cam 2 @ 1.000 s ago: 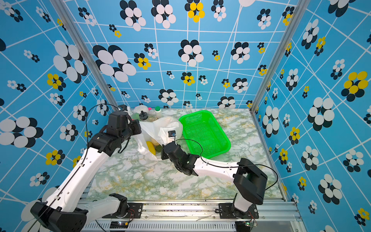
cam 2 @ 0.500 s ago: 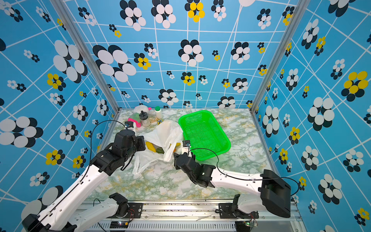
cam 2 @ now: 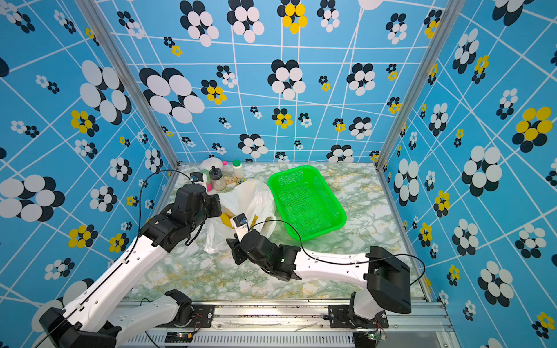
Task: Untie the knot of the plastic bag and take out the fruit
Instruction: Place the plastic bag at the center of the table.
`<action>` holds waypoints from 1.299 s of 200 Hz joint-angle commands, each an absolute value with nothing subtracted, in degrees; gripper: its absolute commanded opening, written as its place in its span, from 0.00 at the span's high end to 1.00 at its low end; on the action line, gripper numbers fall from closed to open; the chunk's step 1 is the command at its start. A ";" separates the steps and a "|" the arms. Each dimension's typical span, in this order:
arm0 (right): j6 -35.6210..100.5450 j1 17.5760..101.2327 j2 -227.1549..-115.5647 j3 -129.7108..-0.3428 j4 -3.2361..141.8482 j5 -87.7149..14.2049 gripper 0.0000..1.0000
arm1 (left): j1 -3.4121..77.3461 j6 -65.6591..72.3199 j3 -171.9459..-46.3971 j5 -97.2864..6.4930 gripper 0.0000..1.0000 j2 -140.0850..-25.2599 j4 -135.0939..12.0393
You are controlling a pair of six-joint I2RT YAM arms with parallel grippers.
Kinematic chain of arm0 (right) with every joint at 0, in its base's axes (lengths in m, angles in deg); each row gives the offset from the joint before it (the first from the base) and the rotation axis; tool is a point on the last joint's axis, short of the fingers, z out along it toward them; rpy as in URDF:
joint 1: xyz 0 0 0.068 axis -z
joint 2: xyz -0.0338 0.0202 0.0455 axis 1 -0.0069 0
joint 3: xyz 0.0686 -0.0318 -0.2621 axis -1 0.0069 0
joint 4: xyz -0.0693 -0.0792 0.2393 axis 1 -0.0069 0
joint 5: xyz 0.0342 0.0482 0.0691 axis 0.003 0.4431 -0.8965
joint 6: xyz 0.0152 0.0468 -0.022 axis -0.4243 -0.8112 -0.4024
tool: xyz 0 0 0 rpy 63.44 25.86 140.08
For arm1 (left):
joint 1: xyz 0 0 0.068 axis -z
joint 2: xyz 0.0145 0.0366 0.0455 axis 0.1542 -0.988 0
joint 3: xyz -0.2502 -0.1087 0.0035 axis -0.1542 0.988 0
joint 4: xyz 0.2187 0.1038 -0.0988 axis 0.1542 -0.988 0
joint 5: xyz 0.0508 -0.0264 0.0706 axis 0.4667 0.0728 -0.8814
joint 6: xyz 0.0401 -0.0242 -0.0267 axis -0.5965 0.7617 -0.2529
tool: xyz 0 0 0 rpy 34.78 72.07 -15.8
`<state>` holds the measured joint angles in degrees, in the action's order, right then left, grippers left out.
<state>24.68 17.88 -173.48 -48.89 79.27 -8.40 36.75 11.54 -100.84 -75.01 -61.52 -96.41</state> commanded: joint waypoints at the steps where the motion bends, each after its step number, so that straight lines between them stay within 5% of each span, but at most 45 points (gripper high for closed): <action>1: 23.37 17.95 -176.54 -53.93 76.04 -7.62 0.77 | 36.64 10.72 -104.45 -74.40 1.00 -62.54 -97.98; 22: 21.02 19.88 -178.12 -54.91 76.30 -6.75 0.88 | 36.72 10.66 -104.29 -74.14 1.00 -62.25 -97.62; 59: 20.93 22.47 -180.27 -56.12 77.01 -6.58 0.87 | 36.73 10.28 -103.27 -74.44 1.00 -61.31 -97.75; 140: 22.72 31.34 -190.44 -67.70 53.61 5.48 0.45 | 36.73 10.32 -103.70 -73.18 1.00 -59.37 -98.41; 180: 23.99 34.20 -192.60 -72.61 48.03 9.29 0.01 | 36.73 10.34 -103.14 -73.34 1.00 -58.81 -98.50; 260: 32.11 37.45 -199.82 -76.51 54.59 2.84 0.01 | 36.65 10.28 -102.14 -73.07 1.00 -59.61 -97.73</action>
<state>27.78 35.32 -198.20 -77.31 51.45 6.55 36.75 10.91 -102.72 -72.17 -60.02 -98.24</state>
